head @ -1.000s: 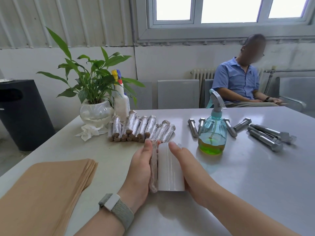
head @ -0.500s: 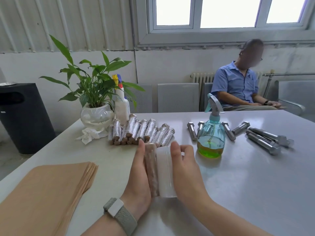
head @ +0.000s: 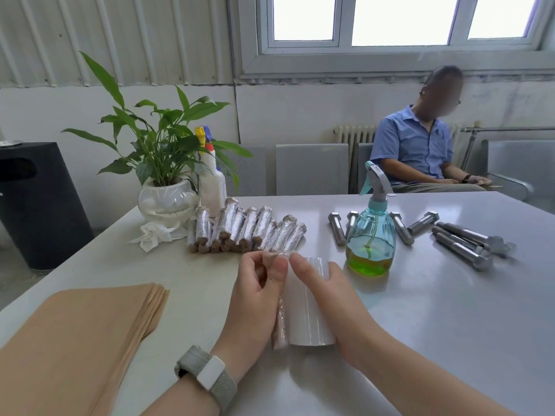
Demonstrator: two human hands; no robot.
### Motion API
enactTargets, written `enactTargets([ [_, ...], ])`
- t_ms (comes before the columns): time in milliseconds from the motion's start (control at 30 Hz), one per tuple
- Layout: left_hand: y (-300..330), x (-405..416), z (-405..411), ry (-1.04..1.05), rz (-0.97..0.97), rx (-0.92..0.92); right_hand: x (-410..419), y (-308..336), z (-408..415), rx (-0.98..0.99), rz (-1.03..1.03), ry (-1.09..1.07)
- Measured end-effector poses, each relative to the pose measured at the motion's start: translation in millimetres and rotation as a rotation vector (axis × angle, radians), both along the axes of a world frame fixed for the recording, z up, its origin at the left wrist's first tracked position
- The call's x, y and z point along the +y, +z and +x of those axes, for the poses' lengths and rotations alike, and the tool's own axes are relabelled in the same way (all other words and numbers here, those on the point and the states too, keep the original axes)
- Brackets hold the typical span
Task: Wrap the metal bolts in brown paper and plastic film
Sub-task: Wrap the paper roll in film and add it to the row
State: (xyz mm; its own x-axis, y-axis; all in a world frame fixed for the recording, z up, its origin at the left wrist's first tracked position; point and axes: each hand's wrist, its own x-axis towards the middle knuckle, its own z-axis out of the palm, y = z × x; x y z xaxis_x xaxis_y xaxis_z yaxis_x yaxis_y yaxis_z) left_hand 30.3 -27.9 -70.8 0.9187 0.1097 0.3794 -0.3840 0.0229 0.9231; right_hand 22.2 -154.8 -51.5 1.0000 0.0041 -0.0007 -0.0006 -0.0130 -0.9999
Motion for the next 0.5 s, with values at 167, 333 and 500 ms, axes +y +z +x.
enactTargets([
  [167,1,1,2,0.068,-0.019,0.005,6,1,-1,0.009,0.002,-0.04],
  [333,3,-2,-3,0.061,-0.151,0.145,14,-1,-6,-0.028,-0.051,-0.103],
  [500,9,-10,-15,-0.244,-0.434,0.367,12,3,-9,-0.011,-0.066,-0.127],
])
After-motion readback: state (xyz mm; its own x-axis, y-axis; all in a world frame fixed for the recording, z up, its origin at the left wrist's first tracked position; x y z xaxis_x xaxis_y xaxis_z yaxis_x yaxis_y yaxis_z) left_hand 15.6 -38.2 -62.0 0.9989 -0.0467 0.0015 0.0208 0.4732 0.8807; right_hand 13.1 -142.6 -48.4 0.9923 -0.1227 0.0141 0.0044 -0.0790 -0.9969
